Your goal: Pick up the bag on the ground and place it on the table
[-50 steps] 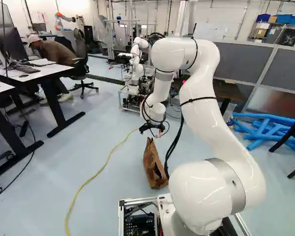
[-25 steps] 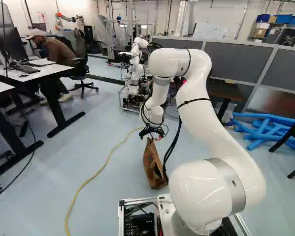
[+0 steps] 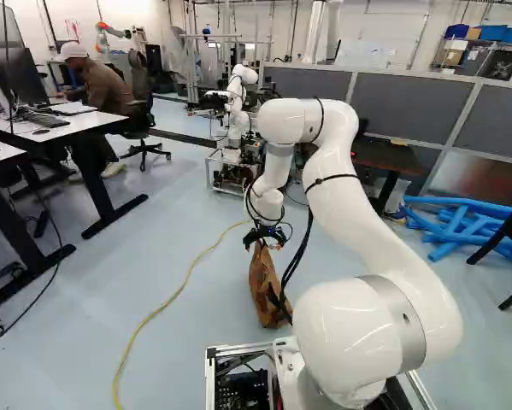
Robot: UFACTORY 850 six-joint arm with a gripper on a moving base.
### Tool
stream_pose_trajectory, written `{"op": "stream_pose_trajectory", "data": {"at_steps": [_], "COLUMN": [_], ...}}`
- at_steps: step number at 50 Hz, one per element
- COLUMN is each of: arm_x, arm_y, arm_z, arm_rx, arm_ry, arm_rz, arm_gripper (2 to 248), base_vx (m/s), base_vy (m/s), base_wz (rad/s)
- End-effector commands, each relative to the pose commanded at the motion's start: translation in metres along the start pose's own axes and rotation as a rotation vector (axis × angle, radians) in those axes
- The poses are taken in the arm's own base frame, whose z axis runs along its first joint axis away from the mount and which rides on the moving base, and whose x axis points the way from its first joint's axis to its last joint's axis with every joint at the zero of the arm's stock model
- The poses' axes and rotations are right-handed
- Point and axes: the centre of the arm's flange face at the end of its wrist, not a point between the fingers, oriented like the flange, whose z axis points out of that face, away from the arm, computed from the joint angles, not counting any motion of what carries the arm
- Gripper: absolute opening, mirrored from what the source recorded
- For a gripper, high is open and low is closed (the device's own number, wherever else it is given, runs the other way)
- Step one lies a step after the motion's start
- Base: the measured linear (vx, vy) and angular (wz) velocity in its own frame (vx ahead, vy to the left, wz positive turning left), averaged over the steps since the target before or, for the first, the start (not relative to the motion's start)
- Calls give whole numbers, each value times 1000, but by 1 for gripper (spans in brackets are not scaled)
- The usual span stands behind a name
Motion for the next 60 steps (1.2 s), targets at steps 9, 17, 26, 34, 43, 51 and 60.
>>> {"op": "stream_pose_trajectory", "data": {"at_steps": [9, 17, 26, 34, 43, 51, 60], "arm_x": [-1, -3, -3, -4, -4, -5, -6], "arm_y": [1, 1, 1, 1, 0, 0, 1], "arm_z": [14, 26, 40, 52, 66, 78, 91], "arm_rx": [-1, -1, -2, -2, 1, 3, 4], "arm_ry": [-25, -47, -60, -66, -73, -79, -84], "arm_rz": [1, 1, 1, -16, -96, -172, -195], "arm_gripper": [247, 247, 247, 247, 247, 247, 247], "base_vx": [0, 0, 0, 0, 0, 0, 0], "base_vy": [0, 0, 0, 0, 0, 0, 0], "base_wz": [0, 0, 0, 0, 0, 0, 0]}}
